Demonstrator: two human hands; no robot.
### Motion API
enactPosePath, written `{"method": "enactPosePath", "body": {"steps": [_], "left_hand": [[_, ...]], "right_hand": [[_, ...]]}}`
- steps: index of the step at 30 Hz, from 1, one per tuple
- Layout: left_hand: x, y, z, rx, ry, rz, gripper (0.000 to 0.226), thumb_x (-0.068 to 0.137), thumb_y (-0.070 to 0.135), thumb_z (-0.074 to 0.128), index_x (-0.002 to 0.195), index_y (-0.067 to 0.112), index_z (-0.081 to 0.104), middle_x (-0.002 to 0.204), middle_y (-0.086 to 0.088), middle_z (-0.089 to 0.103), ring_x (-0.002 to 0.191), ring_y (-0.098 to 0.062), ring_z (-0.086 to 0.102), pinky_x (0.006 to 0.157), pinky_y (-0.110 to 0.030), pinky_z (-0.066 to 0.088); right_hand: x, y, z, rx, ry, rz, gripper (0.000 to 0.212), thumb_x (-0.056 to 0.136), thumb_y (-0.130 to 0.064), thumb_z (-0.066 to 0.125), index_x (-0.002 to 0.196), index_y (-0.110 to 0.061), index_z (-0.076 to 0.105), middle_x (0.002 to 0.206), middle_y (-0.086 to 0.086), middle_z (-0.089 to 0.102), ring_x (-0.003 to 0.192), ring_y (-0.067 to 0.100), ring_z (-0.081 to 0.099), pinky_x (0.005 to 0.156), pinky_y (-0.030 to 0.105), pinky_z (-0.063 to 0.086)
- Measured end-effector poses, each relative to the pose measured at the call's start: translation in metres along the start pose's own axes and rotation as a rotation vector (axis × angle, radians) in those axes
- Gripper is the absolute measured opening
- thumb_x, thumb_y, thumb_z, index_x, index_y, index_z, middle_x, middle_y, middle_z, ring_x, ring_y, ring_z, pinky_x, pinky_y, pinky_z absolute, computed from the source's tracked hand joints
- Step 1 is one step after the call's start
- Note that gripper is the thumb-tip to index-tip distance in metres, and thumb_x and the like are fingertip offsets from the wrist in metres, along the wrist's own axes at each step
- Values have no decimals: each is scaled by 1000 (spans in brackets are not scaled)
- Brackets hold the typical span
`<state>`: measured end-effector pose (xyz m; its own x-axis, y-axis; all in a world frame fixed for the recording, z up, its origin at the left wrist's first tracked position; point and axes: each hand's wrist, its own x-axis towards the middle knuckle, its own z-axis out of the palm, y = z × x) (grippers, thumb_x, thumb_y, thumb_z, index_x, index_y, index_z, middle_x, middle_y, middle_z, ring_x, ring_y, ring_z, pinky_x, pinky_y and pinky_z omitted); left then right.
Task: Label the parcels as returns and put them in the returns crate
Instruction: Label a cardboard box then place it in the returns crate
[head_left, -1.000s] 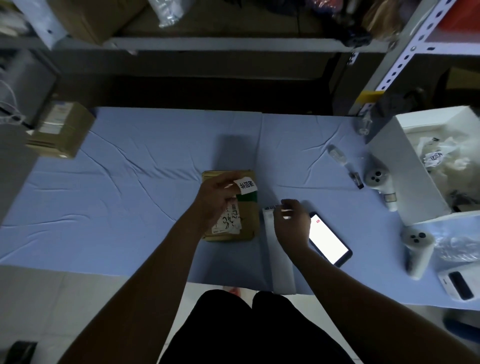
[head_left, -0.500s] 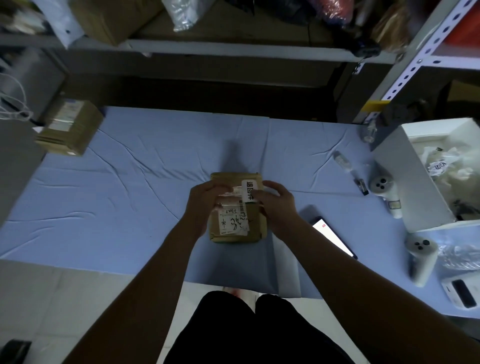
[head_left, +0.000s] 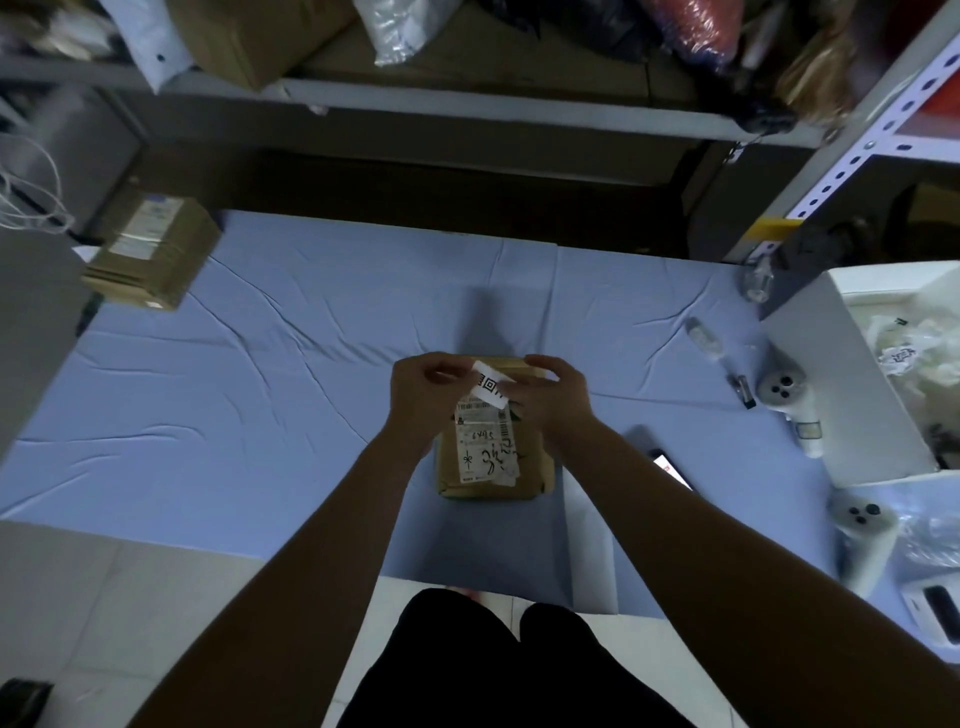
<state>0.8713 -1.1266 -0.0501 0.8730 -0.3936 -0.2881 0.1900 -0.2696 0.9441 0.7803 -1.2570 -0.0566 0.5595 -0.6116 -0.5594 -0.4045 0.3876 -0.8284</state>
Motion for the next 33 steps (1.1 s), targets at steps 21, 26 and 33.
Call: {"method": "enactPosePath", "body": {"steps": [21, 26, 33], "left_hand": [[45, -58, 18, 667, 117, 389, 12, 84, 13, 69, 96, 11, 70, 91, -6, 55, 73, -22, 57, 62, -31, 45], [49, -61, 5, 724, 29, 373, 9, 88, 17, 69, 95, 14, 75, 97, -6, 44, 77, -25, 55, 62, -35, 52], [41, -68, -19, 559, 0, 288, 20, 97, 31, 62, 111, 20, 70, 104, 1, 53, 89, -13, 60, 75, -33, 55]], "right_hand": [[52, 33, 39, -795, 106, -569, 9, 82, 0, 66, 79, -4, 72, 98, 1, 55, 88, 20, 55, 75, 19, 40], [50, 39, 30, -1036, 169, -568, 16, 92, -25, 62, 95, -22, 77, 126, 1, 55, 116, 24, 46, 91, 33, 30], [28, 48, 16, -764, 284, -303, 47, 93, -32, 61, 138, -23, 51, 141, 6, 45, 123, 26, 49, 93, 37, 47]]}}
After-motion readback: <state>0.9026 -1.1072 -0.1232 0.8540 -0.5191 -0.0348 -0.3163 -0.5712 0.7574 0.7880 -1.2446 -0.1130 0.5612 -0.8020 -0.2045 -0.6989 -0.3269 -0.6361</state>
